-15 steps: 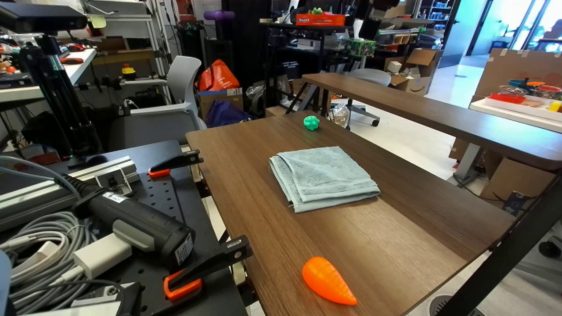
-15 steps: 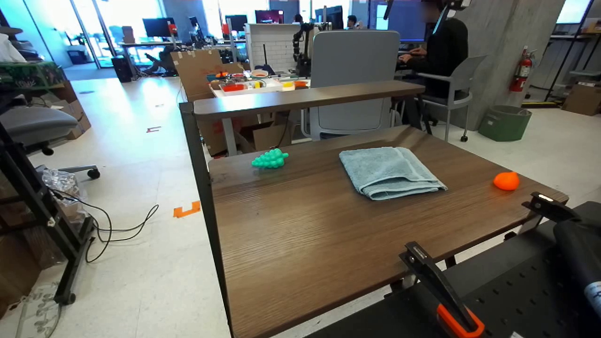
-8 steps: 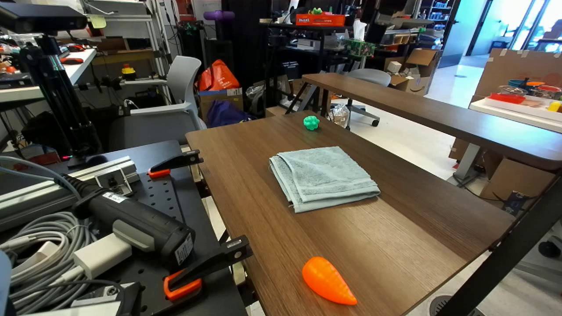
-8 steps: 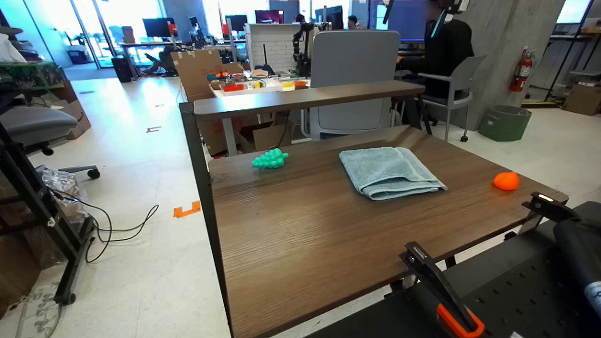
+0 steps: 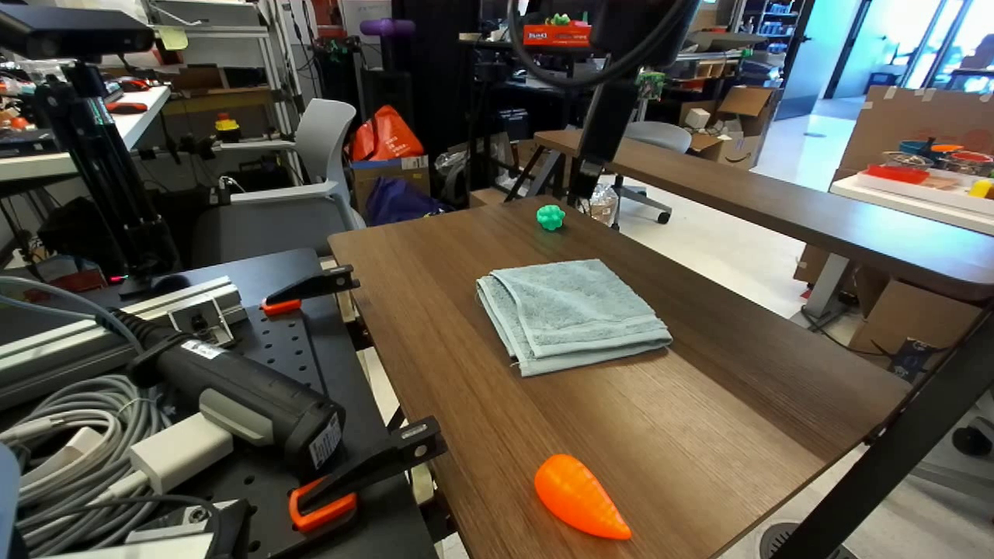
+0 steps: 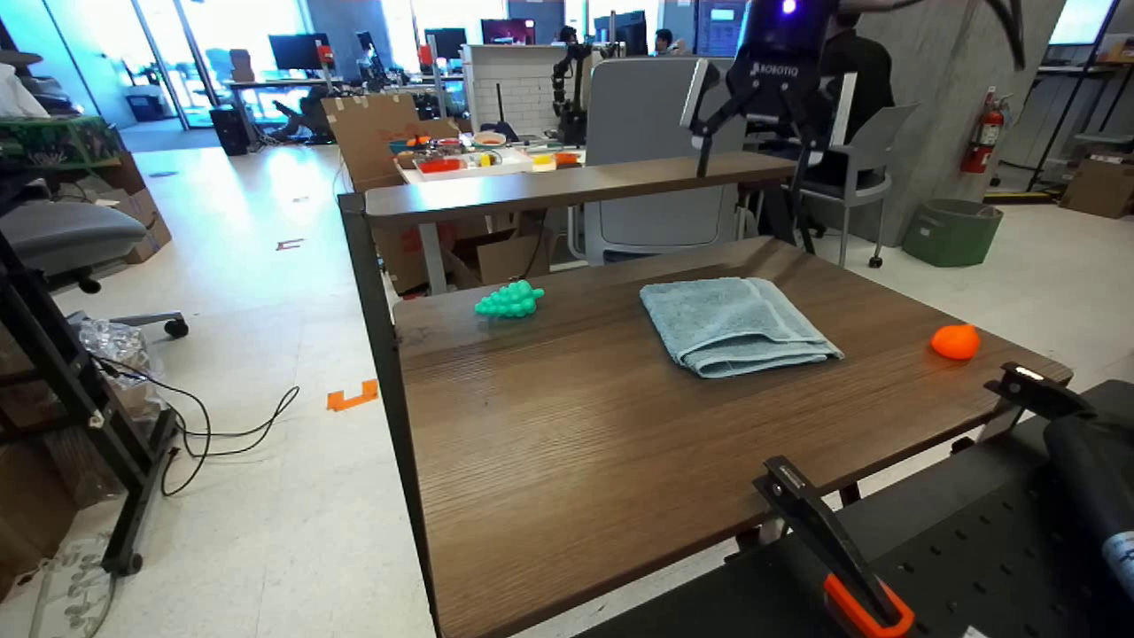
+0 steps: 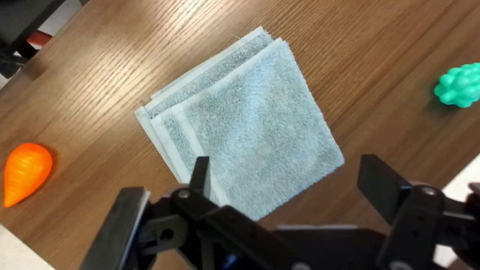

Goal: Use the towel to wipe the tabletop

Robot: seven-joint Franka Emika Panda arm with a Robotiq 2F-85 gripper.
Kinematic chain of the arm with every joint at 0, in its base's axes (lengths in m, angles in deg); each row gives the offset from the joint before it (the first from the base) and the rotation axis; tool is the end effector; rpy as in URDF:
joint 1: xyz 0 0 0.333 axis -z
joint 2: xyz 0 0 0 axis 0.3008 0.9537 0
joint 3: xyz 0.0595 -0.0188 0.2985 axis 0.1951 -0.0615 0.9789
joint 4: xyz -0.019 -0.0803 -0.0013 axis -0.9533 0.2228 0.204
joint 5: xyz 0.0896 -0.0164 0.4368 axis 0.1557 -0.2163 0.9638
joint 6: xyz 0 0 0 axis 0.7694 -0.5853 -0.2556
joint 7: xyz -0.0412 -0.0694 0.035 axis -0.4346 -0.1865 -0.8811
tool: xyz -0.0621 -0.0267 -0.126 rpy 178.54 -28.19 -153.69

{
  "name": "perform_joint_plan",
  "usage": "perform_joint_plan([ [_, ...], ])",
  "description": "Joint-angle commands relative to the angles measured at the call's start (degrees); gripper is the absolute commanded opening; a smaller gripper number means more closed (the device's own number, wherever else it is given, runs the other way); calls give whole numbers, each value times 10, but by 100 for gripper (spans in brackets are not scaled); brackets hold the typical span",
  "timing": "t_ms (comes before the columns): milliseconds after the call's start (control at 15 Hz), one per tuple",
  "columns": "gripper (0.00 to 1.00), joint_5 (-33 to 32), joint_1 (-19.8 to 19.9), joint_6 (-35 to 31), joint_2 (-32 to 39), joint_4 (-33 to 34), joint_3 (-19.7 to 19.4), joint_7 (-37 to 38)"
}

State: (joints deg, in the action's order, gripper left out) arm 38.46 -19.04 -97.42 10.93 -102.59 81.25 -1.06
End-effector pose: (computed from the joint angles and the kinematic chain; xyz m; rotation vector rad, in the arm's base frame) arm 0.6323 -0.0172 0.1812 -2.8070 1.0580 0.2637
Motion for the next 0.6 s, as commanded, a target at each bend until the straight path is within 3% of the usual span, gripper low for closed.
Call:
perform_joint_plan([
  [0, 100, -43, -32, -33, 64, 14, -13, 82],
  [333, 100, -180, -96, -62, 118, 12, -66, 233],
  [533, 100, -236, -117, -62, 134, 5, -76, 289],
])
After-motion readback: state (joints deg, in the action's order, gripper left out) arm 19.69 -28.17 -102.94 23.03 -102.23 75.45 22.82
